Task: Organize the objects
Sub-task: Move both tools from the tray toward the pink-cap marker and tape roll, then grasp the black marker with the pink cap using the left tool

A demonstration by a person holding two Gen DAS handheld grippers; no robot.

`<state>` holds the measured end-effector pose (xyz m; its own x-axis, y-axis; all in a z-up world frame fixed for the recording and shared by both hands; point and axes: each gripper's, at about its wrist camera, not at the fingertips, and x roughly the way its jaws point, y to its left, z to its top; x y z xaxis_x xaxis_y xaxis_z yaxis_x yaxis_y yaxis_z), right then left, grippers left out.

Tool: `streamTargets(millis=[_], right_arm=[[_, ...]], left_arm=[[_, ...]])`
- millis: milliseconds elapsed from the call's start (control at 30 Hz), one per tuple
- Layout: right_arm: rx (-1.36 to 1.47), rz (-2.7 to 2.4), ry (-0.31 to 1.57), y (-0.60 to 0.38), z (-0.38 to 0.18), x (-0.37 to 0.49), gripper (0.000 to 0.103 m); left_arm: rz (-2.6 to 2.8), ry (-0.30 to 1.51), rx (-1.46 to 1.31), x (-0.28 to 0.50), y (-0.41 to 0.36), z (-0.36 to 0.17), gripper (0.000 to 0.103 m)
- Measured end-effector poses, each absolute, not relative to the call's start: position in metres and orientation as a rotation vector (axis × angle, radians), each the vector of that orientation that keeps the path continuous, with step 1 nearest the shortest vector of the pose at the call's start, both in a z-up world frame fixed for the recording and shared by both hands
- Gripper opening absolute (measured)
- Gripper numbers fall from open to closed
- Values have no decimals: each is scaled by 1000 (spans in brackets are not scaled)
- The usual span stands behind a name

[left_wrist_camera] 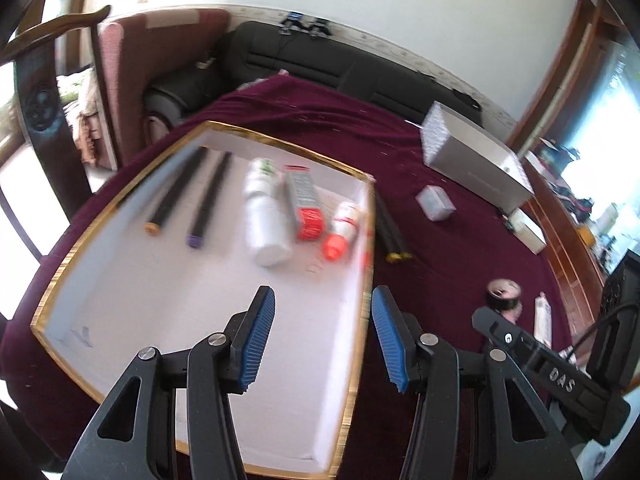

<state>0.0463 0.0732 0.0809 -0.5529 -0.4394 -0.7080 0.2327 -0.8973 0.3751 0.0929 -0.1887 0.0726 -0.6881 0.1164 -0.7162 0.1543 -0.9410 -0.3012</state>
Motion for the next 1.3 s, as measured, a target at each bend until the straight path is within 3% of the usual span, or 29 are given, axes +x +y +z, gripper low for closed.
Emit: streamTargets(millis=[367,600,767,1000,1300], right_arm=[[1163,-2562,-481,138,76,31,72],[1189,-2551,-512,156,67,20,72],[1221,-2581,-571,181,66,14,72],[1225,-2626,-671,219,72,18,72],[1211,-2674,-647,238,83,26,72]], left_arm=[[-2912,337,1327,68,-125,63,44],[-2889,390,1394,53,-115,51,44],[-2959,324,1417,51,-88,54,44],[-3094,57,1556,48,-5,41,44],[-3113,-327,1452,32,55,28,44]])
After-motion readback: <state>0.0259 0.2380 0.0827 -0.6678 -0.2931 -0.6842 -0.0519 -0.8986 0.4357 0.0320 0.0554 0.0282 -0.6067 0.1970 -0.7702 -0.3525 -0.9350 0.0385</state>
